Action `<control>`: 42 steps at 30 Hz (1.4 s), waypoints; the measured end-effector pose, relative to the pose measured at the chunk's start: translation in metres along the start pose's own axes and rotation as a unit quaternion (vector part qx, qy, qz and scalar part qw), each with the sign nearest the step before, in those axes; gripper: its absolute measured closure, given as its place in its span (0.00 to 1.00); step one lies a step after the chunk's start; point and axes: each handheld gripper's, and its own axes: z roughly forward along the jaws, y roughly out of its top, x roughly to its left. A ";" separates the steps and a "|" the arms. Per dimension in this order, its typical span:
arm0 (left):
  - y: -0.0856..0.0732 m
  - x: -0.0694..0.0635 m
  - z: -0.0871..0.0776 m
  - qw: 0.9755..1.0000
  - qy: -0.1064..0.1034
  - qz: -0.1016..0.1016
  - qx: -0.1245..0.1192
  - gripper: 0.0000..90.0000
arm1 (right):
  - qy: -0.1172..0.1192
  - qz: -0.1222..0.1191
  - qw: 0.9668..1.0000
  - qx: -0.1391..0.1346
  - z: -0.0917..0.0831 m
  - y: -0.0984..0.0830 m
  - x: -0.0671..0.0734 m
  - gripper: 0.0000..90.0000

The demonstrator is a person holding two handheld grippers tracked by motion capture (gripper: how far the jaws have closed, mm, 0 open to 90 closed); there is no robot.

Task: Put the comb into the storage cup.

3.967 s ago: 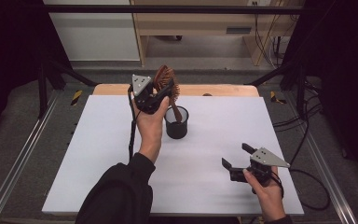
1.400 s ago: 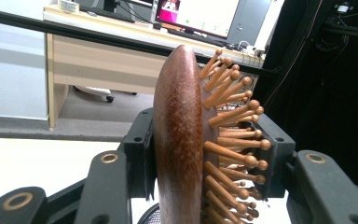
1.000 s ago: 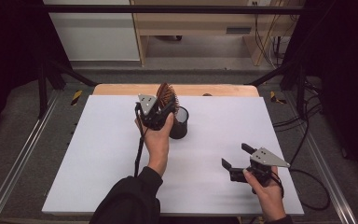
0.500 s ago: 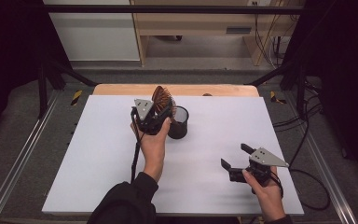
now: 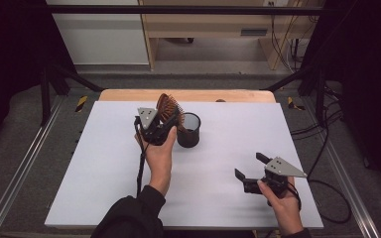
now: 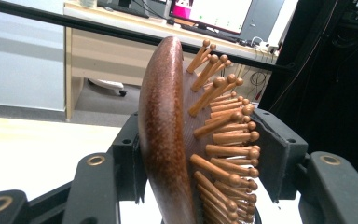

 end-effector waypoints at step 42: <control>0.000 -0.005 0.022 0.996 0.014 -0.081 -0.042 0.56 | 0.000 0.001 1.000 0.006 0.001 -0.002 -0.002 0.05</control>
